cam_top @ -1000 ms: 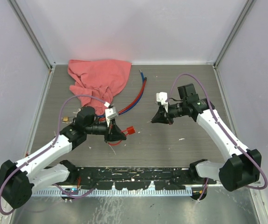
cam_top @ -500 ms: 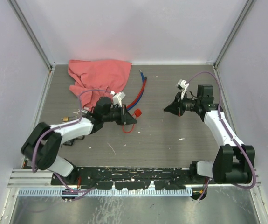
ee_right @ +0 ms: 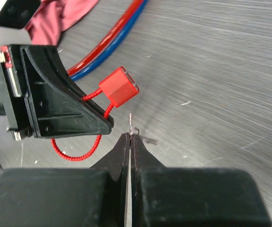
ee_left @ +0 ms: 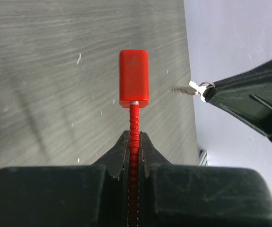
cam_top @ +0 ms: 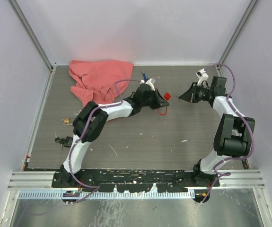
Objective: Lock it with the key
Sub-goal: Place the lock at the center of the board.
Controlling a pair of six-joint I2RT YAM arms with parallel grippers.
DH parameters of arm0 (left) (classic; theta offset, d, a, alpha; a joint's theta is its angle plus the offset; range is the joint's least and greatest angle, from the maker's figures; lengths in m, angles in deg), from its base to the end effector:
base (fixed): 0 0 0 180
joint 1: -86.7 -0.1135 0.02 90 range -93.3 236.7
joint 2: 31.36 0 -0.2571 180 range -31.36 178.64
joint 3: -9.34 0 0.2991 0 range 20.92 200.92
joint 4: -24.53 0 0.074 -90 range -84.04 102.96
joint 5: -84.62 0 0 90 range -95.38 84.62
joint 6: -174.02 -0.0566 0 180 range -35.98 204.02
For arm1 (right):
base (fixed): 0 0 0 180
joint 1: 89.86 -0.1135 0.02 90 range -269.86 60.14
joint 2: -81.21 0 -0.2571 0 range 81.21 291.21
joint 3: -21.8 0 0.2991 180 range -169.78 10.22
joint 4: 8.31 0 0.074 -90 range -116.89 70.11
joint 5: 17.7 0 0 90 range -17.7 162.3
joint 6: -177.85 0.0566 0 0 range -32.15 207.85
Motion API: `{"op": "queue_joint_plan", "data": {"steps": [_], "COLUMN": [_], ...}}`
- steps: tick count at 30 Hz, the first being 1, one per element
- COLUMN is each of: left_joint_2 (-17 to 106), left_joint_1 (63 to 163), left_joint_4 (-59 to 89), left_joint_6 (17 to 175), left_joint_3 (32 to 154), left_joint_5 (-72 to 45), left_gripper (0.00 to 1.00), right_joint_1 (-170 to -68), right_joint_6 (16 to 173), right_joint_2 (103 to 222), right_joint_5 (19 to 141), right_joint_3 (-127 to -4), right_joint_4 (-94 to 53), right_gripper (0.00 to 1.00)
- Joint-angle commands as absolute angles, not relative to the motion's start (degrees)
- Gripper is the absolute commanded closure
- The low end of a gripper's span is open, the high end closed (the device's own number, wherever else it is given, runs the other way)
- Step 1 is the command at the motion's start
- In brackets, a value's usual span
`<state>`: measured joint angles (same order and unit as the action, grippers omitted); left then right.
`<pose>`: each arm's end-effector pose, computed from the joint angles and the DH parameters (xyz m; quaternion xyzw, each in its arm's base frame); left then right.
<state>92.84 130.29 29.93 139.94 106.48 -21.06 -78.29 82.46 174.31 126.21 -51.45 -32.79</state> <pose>0.3880 -0.3905 0.1426 -0.0119 0.8231 -0.4976 0.2733 0.3932 -0.0338 0.1937 -0.1314 0.8298 0.3622 0.4037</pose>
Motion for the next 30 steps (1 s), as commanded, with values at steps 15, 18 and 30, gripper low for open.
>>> {"op": "queue_joint_plan", "data": {"steps": [15,18,30], "left_joint_2": [119.05,121.81,109.36], "left_joint_1": [132.09,132.16,134.1], "left_joint_4": [5.16,3.05,-0.51], "left_joint_6": [145.55,143.01,120.59], "left_joint_3": [152.42,158.06,151.49], "left_joint_5": [-4.86,-3.32,9.41], "left_gripper": [0.96,0.82,0.44], "right_joint_1": [-77.63,-78.35,-78.94], "right_joint_6": [99.78,98.84,89.53], "right_joint_2": [190.32,191.89,184.84], "right_joint_5": [111.49,111.5,110.51], "right_joint_3": [-60.13,-60.54,-60.45], "right_joint_4": [-20.8,-21.29,-25.61], "right_gripper": [0.92,0.89,0.65]}}
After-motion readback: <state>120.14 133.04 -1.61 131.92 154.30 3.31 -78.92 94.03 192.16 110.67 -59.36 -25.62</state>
